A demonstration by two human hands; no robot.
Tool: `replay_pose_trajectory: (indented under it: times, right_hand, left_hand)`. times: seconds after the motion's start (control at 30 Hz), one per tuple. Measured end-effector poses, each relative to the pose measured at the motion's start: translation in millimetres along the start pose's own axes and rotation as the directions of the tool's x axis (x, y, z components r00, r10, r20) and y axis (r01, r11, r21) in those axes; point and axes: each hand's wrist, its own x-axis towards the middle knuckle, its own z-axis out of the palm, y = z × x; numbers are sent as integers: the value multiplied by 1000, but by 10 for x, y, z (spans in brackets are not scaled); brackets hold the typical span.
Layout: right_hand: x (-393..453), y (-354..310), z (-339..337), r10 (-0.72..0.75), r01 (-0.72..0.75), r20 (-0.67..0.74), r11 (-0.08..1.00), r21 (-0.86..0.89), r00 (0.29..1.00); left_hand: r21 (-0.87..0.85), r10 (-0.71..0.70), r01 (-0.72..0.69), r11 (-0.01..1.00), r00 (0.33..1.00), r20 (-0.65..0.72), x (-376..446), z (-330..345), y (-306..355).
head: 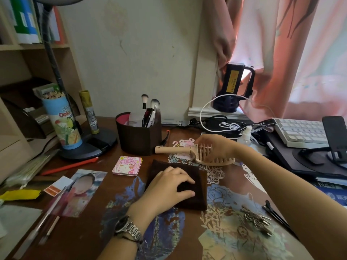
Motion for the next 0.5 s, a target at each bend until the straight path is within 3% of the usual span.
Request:
replay_pose_trajectory:
  times: [0.5]
  right_hand:
    - [48,135,-90,83,-84,31,996,21,996]
  left_hand:
    - [9,9,-9,1000,1000,-11,3,1,3]
